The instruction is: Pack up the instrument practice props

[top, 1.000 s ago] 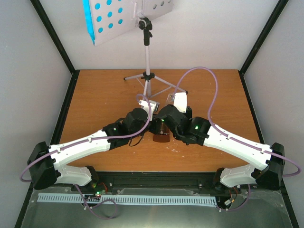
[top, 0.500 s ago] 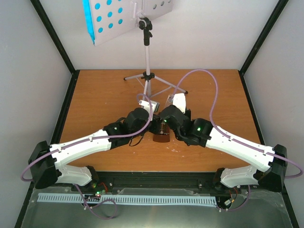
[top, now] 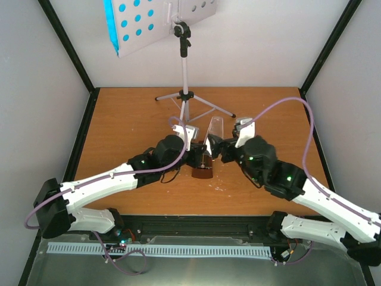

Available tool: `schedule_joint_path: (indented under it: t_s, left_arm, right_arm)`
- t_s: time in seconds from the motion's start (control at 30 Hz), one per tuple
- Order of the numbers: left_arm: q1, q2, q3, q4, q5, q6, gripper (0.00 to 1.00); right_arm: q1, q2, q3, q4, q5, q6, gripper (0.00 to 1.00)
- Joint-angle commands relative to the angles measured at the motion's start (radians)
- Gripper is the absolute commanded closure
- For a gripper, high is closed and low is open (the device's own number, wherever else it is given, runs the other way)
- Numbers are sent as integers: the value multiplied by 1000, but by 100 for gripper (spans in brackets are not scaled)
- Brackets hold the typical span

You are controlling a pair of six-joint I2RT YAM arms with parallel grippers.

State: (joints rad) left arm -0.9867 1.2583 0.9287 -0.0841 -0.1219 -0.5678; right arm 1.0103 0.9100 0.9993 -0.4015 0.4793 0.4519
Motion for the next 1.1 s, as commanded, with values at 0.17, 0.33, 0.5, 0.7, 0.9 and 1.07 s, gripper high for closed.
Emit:
schedule_joint_path:
  t_s: [0.17, 0.33, 0.5, 0.7, 0.9, 1.07]
  left_arm:
    - [124, -167, -143, 251, 410, -10, 100]
    - [178, -246, -210, 403, 664, -80, 100]
    - [181, -257, -205, 560, 875, -164, 100]
    - [181, -248, -166, 576, 946, -178, 100]
    - [181, -234, -155, 625, 981, -208, 100]
    - [181, -227, -154, 632, 981, -209, 100]
  right_arm:
    - [-495, -135, -140, 366, -973, 62, 1]
    - [-573, -131, -234, 743, -1259, 265, 0]
    - [-569, -86, -255, 966, -1382, 402, 0]
    - [-510, -45, -247, 1092, -1437, 457, 4]
    - [-476, -28, -250, 1191, -1477, 515, 19]
    - [-458, -36, -251, 1117, -1474, 478, 33]
